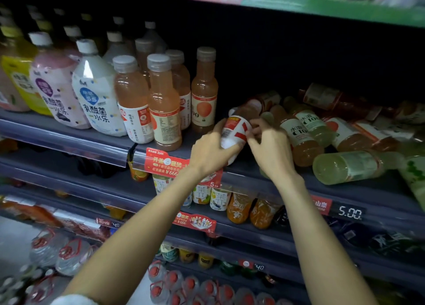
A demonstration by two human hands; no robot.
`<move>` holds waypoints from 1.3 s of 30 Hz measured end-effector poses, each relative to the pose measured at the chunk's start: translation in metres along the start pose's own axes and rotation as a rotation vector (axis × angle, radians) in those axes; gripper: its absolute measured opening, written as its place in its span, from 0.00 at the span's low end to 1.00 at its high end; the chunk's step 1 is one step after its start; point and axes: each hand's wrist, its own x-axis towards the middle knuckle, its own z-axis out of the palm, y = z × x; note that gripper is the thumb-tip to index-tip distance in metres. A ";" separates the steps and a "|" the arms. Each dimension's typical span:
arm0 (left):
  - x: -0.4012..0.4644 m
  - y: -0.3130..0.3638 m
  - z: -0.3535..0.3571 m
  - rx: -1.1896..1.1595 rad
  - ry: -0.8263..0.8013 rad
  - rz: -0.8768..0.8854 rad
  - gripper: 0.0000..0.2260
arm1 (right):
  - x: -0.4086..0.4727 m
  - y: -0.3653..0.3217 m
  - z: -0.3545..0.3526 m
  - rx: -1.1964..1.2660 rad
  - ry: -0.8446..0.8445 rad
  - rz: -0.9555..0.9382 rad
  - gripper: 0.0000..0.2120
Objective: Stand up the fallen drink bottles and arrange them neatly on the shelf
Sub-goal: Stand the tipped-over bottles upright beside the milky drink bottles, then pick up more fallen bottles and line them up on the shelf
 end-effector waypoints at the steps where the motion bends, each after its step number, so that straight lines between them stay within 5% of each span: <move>1: -0.006 -0.002 0.002 -0.082 0.056 0.021 0.37 | 0.000 0.000 0.001 0.020 -0.006 0.039 0.16; 5: -0.022 -0.016 0.007 -0.359 0.158 0.097 0.34 | 0.004 -0.009 0.001 0.178 -0.124 0.195 0.33; 8: -0.024 -0.025 0.008 -0.334 0.213 0.209 0.34 | 0.011 -0.027 0.004 0.597 -0.265 0.318 0.32; 11: -0.023 -0.031 0.006 -0.217 0.267 0.263 0.31 | 0.014 -0.039 0.015 0.792 -0.146 0.407 0.34; 16: -0.040 -0.055 -0.040 -0.049 0.567 0.372 0.16 | 0.012 -0.065 0.036 0.561 0.042 0.144 0.40; 19: -0.043 -0.068 -0.064 -0.012 0.732 0.283 0.18 | 0.015 -0.080 0.048 0.434 0.070 0.081 0.41; 24: -0.034 -0.076 -0.076 -0.006 0.611 0.206 0.30 | 0.016 -0.094 0.061 0.322 0.147 0.109 0.41; 30: -0.026 -0.078 -0.067 -0.082 0.581 0.227 0.28 | 0.019 -0.095 0.065 0.166 0.158 0.116 0.41; 34: -0.032 -0.066 -0.067 -0.059 0.675 0.250 0.22 | 0.015 -0.079 0.039 0.460 0.012 0.085 0.34; 36: -0.036 -0.055 -0.066 -0.138 0.666 0.339 0.18 | 0.006 -0.063 0.015 0.342 0.105 0.017 0.24; 39: -0.037 -0.035 -0.058 -0.250 0.414 0.402 0.15 | -0.007 -0.037 -0.016 -0.065 0.114 0.089 0.17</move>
